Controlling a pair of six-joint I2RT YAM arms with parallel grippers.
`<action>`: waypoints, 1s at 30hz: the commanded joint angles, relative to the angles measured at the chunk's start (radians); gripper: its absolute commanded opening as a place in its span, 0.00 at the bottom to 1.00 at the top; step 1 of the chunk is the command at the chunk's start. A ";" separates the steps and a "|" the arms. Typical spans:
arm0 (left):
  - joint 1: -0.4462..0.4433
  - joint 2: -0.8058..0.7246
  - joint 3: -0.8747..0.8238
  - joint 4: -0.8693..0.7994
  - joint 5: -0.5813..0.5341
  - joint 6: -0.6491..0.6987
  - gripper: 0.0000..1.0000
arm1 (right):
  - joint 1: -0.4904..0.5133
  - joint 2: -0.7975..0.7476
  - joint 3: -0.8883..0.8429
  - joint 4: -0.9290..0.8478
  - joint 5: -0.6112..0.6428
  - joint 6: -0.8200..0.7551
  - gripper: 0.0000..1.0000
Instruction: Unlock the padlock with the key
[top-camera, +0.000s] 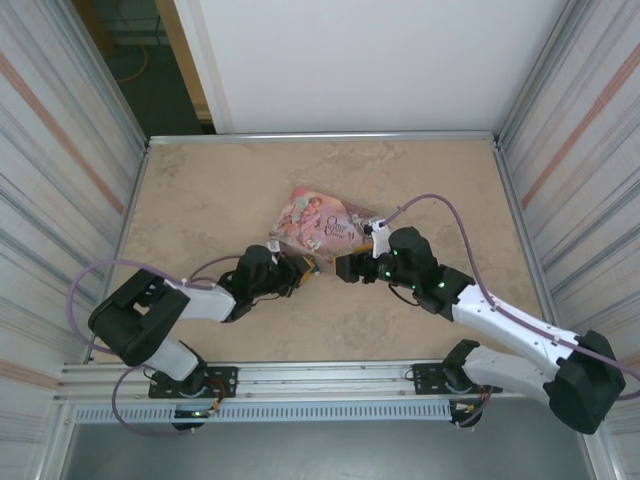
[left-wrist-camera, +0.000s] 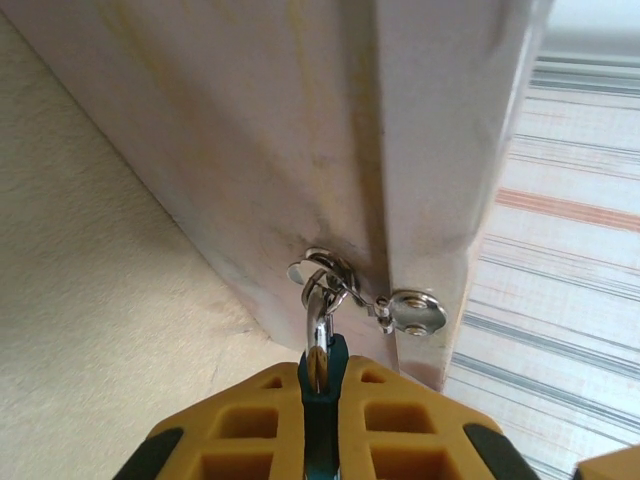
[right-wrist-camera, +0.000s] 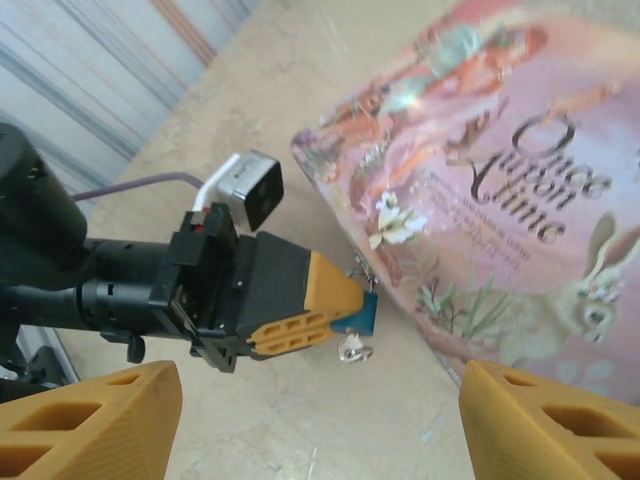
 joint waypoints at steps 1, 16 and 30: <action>0.000 -0.071 0.046 -0.099 -0.020 0.026 0.00 | 0.005 -0.051 -0.035 0.049 0.003 -0.146 0.78; 0.000 -0.176 0.165 -0.396 0.002 0.002 0.00 | 0.236 -0.076 -0.048 -0.017 0.335 -0.744 0.99; 0.000 -0.190 0.244 -0.510 0.037 -0.003 0.00 | 0.336 0.089 -0.054 0.129 0.529 -0.964 0.79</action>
